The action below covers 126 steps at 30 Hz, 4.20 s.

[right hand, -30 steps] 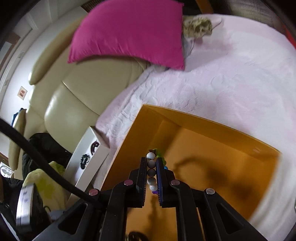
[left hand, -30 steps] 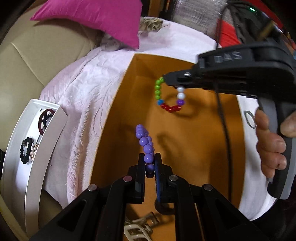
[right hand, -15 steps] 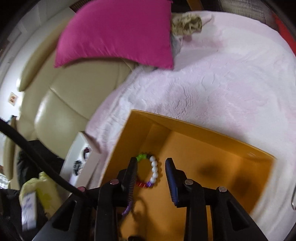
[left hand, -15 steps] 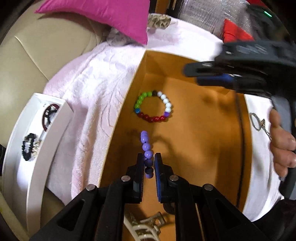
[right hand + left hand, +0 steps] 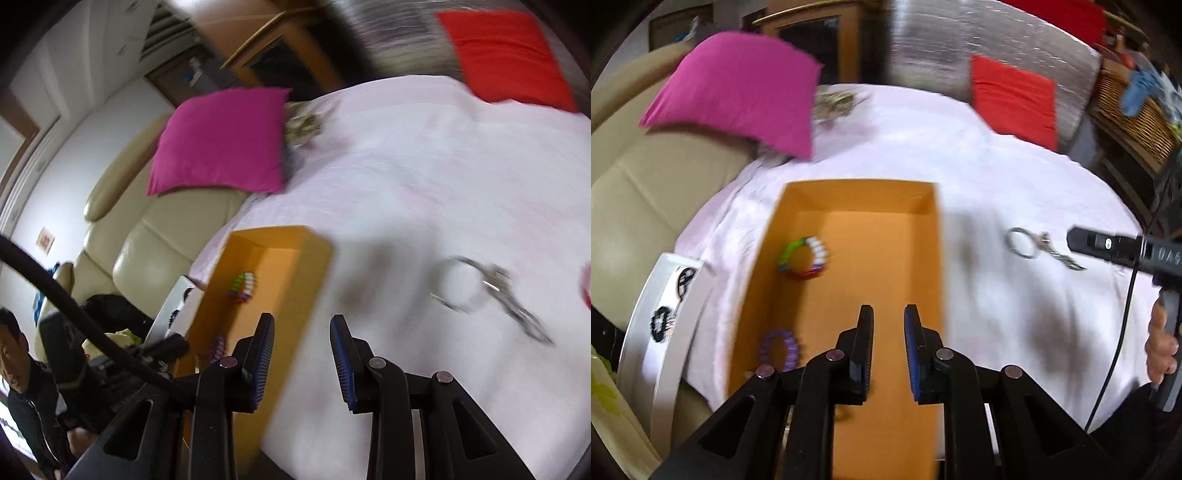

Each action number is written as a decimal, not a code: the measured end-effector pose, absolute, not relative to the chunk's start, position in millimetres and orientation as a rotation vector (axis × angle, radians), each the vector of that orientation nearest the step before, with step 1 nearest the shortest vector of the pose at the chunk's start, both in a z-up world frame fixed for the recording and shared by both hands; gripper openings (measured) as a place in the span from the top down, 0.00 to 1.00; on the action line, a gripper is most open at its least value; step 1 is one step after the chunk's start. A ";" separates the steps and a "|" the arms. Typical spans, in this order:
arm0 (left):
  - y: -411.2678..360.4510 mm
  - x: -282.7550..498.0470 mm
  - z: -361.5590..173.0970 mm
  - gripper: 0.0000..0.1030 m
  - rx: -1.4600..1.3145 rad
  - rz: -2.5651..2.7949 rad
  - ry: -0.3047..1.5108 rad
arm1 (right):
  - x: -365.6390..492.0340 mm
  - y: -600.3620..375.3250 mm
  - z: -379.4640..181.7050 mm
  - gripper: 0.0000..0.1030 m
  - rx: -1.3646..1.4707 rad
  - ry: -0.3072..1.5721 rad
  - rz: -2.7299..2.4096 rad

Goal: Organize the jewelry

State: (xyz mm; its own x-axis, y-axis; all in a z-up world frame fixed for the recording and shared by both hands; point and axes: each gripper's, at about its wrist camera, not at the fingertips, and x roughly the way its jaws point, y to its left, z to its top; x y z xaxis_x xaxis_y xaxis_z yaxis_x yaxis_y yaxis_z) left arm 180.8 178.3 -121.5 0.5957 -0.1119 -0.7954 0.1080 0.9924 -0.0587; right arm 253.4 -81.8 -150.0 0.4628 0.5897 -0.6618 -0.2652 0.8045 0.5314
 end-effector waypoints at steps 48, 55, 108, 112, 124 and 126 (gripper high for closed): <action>-98.7 309.9 -228.1 0.56 -0.240 -0.274 1.167 | 255.7 -400.1 -238.8 0.73 0.543 0.996 -0.152; -107.4 320.8 -233.8 0.82 -0.221 -0.251 1.143 | 255.0 -396.3 -238.2 0.90 0.437 0.985 -0.177; -71.2 229.4 -235.1 0.86 -0.107 -0.250 1.085 | 230.8 -337.4 -172.4 0.90 0.486 0.791 -0.025; -71.4 225.0 -226.2 0.88 -0.086 -0.282 1.059 | 231.6 -337.8 -173.5 0.90 0.499 0.792 -0.016; -36.2 203.0 -176.5 0.89 -0.195 -0.341 0.966 | 232.1 -318.7 -175.1 0.90 0.552 0.799 0.084; -34.5 200.2 -170.0 0.89 -0.201 -0.348 0.962 | 232.4 -314.4 -174.4 0.90 0.555 0.798 0.090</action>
